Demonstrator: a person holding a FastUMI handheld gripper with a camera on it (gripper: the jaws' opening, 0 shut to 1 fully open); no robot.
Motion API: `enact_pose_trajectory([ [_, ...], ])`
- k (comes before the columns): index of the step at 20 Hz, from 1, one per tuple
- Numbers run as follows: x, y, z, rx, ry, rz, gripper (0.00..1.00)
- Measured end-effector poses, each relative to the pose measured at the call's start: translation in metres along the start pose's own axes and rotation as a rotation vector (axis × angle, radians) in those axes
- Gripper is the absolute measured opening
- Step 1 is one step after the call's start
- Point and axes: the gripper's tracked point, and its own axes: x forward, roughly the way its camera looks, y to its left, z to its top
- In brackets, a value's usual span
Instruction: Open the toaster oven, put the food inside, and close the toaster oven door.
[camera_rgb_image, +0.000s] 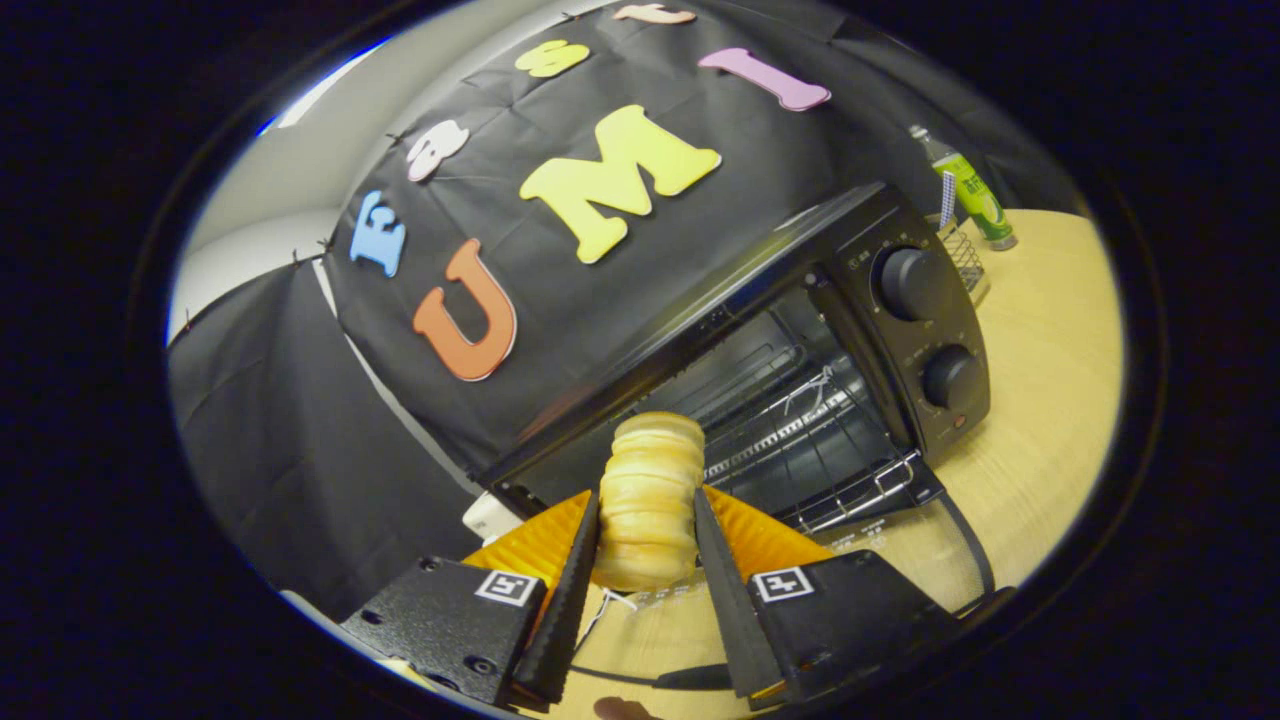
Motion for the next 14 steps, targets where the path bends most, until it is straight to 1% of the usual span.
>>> enact_pose_trajectory([
  [4, 0.034, -0.017, 0.016, 0.056, -0.019, -0.029, 0.64],
  [6, 0.042, -0.027, 0.021, 0.062, -0.035, -0.053, 0.65],
  [9, 0.052, -0.029, 0.023, 0.104, -0.032, -0.041, 0.65],
  [11, 0.054, -0.031, 0.020, 0.126, -0.024, -0.051, 0.66],
  [14, 0.050, -0.027, 0.014, 0.134, -0.013, -0.064, 0.76],
])
